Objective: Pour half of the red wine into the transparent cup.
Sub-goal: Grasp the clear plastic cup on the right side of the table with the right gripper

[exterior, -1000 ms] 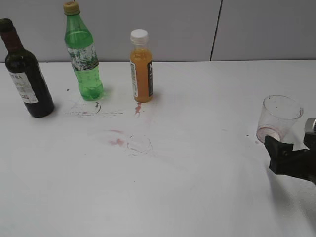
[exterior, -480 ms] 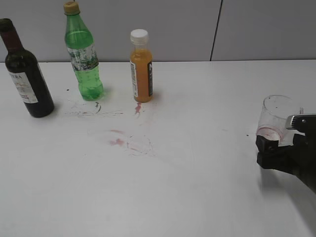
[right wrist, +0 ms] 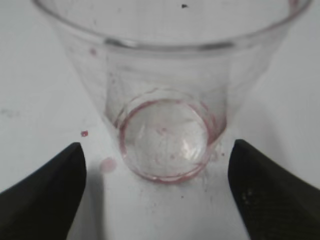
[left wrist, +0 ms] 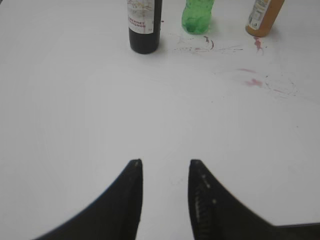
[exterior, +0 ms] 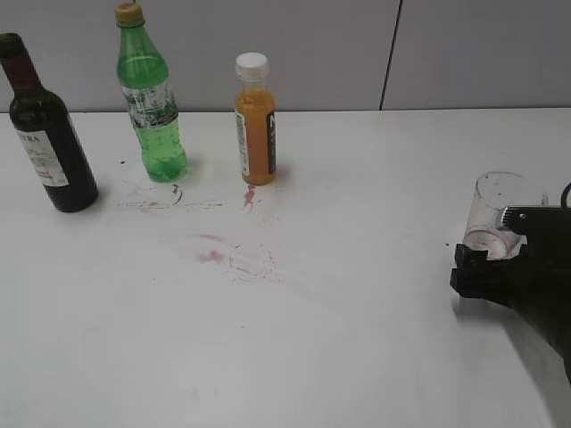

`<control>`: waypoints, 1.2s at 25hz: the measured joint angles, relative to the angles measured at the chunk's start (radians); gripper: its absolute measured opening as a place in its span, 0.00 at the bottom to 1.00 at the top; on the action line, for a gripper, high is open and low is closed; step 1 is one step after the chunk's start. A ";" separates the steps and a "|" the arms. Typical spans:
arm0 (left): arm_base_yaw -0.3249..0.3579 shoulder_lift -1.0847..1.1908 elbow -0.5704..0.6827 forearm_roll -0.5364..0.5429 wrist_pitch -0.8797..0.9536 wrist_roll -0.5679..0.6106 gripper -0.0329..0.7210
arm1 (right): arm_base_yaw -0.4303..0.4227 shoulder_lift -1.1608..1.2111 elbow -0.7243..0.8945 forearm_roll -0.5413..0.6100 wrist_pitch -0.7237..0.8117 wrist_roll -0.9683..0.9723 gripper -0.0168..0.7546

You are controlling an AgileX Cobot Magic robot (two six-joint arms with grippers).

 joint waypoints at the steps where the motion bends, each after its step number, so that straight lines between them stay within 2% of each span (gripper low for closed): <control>1: 0.000 0.000 0.000 0.000 0.000 0.000 0.35 | 0.000 0.007 -0.010 0.005 0.000 0.000 0.90; 16: 0.000 0.000 0.000 0.000 0.000 0.000 0.35 | 0.000 0.097 -0.124 0.056 -0.033 0.035 0.90; 22: 0.000 0.000 0.000 0.000 0.000 0.000 0.35 | 0.000 0.145 -0.162 0.112 -0.071 0.035 0.90; 30: 0.000 0.000 0.000 0.000 0.000 0.000 0.35 | 0.000 0.153 -0.171 0.104 -0.080 0.035 0.86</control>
